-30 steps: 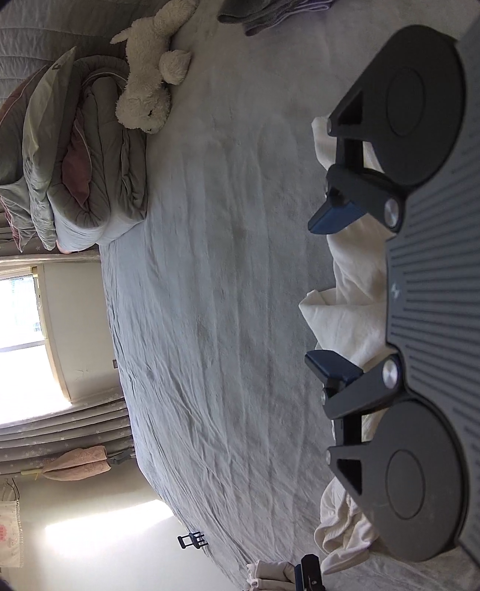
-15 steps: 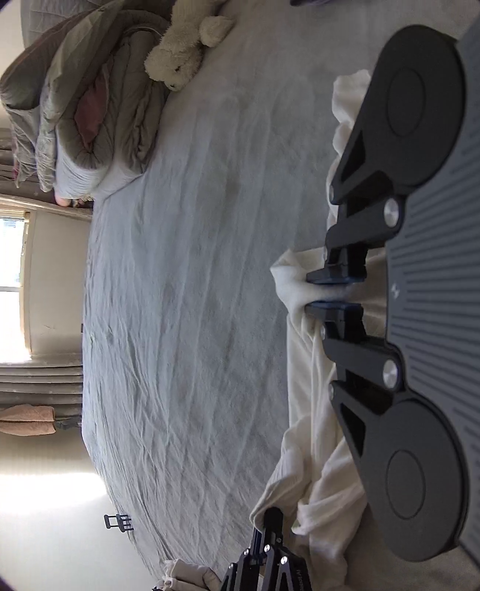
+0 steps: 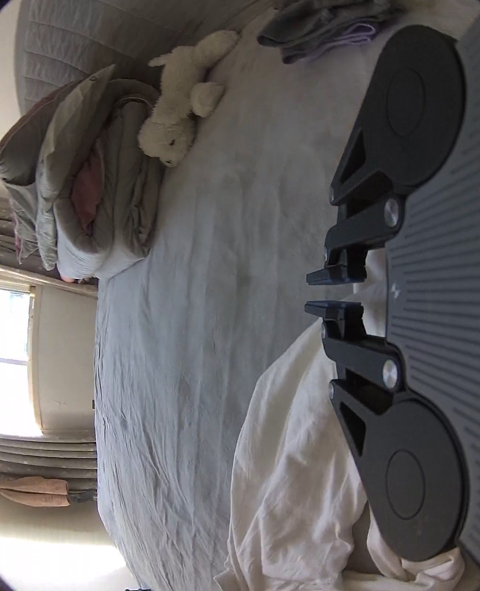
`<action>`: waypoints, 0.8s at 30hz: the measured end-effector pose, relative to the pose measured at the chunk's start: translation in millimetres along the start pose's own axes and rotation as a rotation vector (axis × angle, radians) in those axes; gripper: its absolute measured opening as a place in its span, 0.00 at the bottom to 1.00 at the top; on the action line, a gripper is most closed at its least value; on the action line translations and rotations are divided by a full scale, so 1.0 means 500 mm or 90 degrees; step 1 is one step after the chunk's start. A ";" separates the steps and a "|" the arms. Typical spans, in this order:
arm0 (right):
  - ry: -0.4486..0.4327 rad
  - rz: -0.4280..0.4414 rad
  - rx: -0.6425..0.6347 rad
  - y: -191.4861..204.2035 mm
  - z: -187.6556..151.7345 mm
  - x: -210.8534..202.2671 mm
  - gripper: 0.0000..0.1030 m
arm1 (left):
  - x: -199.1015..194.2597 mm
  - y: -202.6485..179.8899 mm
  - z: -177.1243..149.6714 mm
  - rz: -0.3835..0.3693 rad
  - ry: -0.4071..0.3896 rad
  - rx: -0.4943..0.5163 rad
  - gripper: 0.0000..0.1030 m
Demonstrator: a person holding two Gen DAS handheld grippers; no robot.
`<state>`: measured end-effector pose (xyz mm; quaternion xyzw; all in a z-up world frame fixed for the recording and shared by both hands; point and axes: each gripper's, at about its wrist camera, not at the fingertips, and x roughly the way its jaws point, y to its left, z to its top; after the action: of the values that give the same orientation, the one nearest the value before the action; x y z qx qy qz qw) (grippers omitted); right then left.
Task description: Fold clothes
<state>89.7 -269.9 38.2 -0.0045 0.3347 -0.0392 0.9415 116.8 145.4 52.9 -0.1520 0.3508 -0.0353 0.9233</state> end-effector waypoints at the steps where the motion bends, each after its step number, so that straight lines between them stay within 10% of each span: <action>1: 0.012 0.013 0.018 -0.008 0.004 0.001 0.29 | -0.007 -0.004 0.001 -0.008 -0.009 0.002 0.31; 4: 0.015 0.001 0.026 -0.016 0.005 -0.008 0.73 | -0.012 -0.035 -0.005 0.003 -0.022 0.065 0.59; 13: 0.113 0.019 0.151 -0.096 -0.037 -0.018 0.74 | 0.044 -0.008 -0.022 0.068 0.046 0.069 0.58; 15: 0.118 0.047 0.148 -0.090 -0.045 -0.018 0.74 | 0.046 -0.014 -0.030 0.073 0.039 0.089 0.36; 17: 0.107 0.060 0.109 -0.068 -0.042 -0.017 0.42 | 0.042 -0.025 -0.036 0.071 0.034 0.109 0.18; 18: 0.098 0.060 0.097 -0.059 -0.039 -0.019 0.04 | 0.038 -0.028 -0.035 0.069 0.031 0.110 0.16; 24: -0.081 0.035 0.061 -0.043 0.000 -0.100 0.01 | -0.032 0.023 0.019 0.064 -0.030 0.016 0.06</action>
<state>49.6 -287.6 70.2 0.0475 0.2721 -0.0291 0.9607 110.7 161.4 66.3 -0.1231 0.3355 0.0106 0.9339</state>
